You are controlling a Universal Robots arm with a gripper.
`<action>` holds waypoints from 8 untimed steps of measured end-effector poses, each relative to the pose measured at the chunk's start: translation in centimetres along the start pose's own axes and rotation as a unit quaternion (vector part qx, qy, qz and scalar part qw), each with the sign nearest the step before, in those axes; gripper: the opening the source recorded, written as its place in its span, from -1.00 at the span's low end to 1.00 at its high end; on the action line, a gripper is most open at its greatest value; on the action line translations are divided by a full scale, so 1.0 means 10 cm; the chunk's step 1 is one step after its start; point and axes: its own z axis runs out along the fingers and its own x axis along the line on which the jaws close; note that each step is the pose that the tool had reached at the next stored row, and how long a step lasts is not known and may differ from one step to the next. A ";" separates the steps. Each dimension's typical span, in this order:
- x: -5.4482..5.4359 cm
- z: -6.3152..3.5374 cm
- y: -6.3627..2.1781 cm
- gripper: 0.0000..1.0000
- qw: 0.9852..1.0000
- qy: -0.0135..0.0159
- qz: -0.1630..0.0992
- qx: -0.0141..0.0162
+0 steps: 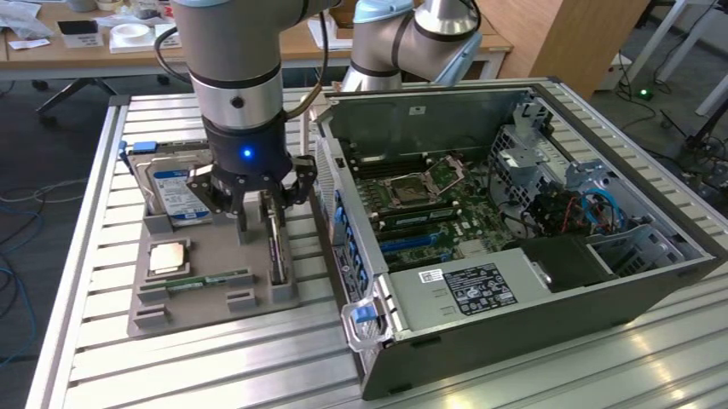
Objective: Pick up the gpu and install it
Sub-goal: 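Pick up the gpu and move the gpu toward the slot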
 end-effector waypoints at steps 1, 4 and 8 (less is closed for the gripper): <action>0.00 0.002 0.001 0.06 1.000 0.000 0.000 0.000; -0.03 0.002 0.002 0.06 1.000 0.000 0.000 0.000; -0.06 0.002 0.005 0.06 1.000 0.000 0.000 0.000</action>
